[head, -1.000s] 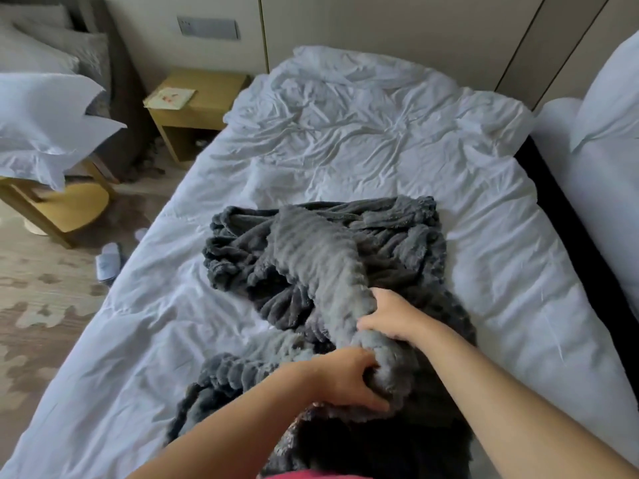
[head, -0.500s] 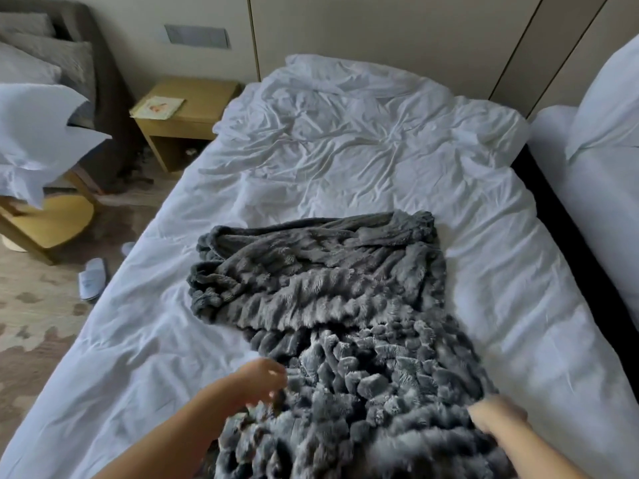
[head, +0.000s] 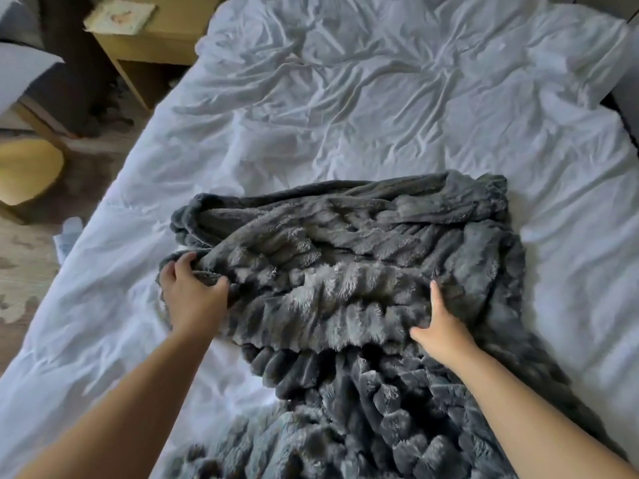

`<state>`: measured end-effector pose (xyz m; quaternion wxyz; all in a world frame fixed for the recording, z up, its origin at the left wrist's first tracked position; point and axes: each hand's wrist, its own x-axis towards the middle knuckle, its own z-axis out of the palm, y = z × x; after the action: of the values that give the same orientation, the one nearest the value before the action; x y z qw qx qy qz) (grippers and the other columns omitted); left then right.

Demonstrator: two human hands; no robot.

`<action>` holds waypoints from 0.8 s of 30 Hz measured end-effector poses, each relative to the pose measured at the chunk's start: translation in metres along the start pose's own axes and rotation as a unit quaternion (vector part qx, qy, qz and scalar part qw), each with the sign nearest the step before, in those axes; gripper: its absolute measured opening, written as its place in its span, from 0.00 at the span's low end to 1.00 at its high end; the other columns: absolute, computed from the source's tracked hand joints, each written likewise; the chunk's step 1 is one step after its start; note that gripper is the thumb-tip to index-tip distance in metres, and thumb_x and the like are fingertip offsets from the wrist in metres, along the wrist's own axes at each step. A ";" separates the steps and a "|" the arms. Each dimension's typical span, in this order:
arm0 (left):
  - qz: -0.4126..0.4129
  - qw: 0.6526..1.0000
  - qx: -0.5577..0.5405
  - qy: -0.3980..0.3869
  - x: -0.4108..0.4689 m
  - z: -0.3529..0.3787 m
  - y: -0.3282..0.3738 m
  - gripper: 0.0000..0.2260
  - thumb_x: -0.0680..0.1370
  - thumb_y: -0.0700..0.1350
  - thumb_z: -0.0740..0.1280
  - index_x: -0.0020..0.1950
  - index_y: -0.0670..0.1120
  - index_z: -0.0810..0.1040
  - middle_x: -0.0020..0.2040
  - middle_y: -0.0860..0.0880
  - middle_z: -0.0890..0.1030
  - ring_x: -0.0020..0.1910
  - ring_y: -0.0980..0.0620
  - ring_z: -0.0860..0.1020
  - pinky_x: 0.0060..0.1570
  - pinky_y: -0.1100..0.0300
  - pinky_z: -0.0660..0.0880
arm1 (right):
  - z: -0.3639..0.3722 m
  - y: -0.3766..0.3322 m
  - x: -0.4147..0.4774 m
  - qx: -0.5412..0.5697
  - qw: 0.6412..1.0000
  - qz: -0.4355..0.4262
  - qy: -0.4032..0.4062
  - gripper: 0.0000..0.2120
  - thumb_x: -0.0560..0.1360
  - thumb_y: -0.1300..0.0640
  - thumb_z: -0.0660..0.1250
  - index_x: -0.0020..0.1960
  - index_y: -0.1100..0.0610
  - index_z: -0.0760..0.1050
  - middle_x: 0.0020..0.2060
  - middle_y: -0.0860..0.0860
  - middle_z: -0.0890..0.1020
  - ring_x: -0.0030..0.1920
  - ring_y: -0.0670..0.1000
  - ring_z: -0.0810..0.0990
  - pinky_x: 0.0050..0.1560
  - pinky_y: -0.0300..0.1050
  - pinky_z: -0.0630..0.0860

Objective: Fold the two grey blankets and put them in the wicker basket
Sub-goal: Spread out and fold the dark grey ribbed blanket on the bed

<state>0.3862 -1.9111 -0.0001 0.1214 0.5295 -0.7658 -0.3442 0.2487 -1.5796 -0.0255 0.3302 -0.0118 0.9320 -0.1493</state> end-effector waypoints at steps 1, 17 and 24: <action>0.016 1.000 0.011 -0.012 0.012 0.007 -0.002 0.29 0.71 0.49 0.70 0.71 0.53 0.65 0.73 0.47 0.61 0.70 0.45 0.65 0.69 0.49 0.64 | 0.013 -0.002 0.001 -0.036 0.996 0.004 -0.077 0.29 0.75 0.55 0.64 0.73 0.51 0.57 0.49 0.57 0.81 0.40 0.54 0.79 0.34 0.43 0.70; -0.015 0.901 0.274 -0.338 0.063 0.147 -0.054 0.28 0.79 0.51 0.61 0.76 0.42 0.56 0.65 0.36 0.74 0.61 0.37 0.74 0.57 0.52 0.71 | -0.082 0.007 0.190 0.205 0.942 0.084 0.252 0.48 0.67 0.49 0.77 0.77 0.52 0.51 0.75 0.53 0.62 0.71 0.55 0.66 0.70 0.54 0.65; -0.032 0.878 0.295 -0.377 0.086 0.166 -0.037 0.24 0.84 0.45 0.52 0.77 0.39 0.51 0.76 0.40 0.59 0.72 0.43 0.63 0.69 0.57 0.57 | -0.002 0.002 0.209 -0.009 0.987 0.011 0.162 0.15 0.78 0.57 0.62 0.64 0.58 0.75 0.59 0.60 0.79 0.55 0.62 0.77 0.53 0.53 0.74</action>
<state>0.2864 -1.9290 -0.1613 -0.3491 0.3953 -0.8024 -0.2794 0.0840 -1.6027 -0.1522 0.1763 0.0202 0.9745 -0.1373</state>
